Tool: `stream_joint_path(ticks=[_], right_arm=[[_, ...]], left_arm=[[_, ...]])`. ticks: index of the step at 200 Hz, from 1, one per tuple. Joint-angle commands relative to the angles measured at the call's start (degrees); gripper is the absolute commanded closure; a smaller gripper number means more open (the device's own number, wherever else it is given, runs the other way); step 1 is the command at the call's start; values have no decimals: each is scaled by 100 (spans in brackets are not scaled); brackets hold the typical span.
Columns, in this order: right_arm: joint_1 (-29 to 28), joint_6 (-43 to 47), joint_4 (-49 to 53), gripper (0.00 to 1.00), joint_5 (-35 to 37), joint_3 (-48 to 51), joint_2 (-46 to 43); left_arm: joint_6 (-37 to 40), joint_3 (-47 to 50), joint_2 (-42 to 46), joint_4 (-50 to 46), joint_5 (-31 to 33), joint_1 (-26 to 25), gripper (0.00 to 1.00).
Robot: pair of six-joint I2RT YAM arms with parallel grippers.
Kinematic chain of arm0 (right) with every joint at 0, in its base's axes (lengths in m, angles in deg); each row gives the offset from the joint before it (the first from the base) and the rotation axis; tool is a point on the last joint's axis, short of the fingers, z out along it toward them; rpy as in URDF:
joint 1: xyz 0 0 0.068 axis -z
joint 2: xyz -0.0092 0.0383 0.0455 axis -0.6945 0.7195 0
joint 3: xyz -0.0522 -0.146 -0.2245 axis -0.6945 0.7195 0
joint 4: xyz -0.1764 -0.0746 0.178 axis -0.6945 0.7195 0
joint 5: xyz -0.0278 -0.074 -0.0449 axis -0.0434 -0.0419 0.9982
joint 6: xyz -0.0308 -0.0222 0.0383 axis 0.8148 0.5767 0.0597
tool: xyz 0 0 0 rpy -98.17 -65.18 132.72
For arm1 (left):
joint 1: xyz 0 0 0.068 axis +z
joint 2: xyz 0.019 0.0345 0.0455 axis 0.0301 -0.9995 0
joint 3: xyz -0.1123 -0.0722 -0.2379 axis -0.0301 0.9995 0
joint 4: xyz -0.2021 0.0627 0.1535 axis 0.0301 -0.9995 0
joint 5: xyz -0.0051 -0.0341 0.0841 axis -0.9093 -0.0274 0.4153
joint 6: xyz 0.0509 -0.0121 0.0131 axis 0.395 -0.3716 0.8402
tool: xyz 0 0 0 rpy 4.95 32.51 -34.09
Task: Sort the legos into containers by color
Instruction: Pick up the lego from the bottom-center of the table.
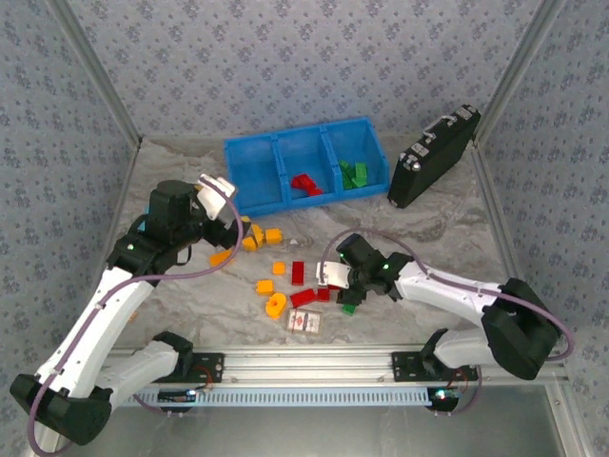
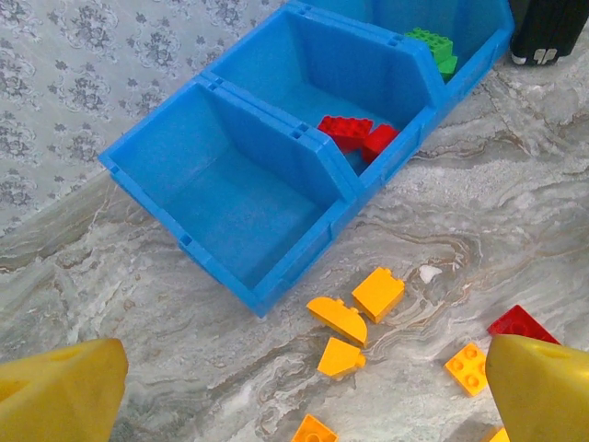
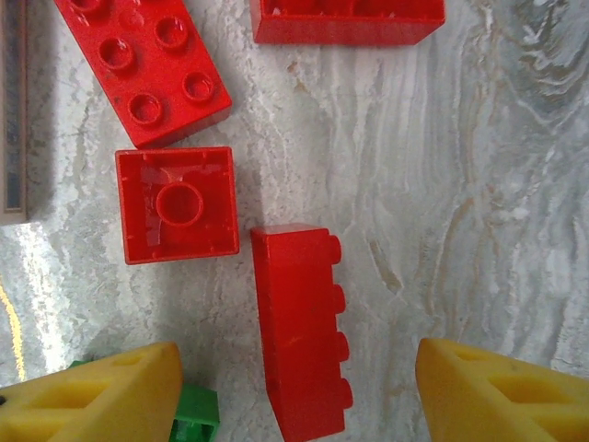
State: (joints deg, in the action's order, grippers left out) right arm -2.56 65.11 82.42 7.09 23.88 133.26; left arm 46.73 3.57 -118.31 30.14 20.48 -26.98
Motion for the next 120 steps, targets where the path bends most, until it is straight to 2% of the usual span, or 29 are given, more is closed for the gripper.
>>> stream_joint_path(ticks=[1, 25, 65, 120], right_arm=[[3, 114, 11, 31, -188, -185, 186], [9, 137, 20, 36, -247, -297, 420], [23, 221, 43, 56, -294, -387, 720], [35, 280, 86, 69, -264, -487, 867]], left_arm=[[103, 47, 74, 150, 7, -24, 0], [129, 75, 60, 187, -38, -34, 0], [182, 83, 96, 153, -40, -32, 0], [226, 101, 60, 180, -48, -41, 0]])
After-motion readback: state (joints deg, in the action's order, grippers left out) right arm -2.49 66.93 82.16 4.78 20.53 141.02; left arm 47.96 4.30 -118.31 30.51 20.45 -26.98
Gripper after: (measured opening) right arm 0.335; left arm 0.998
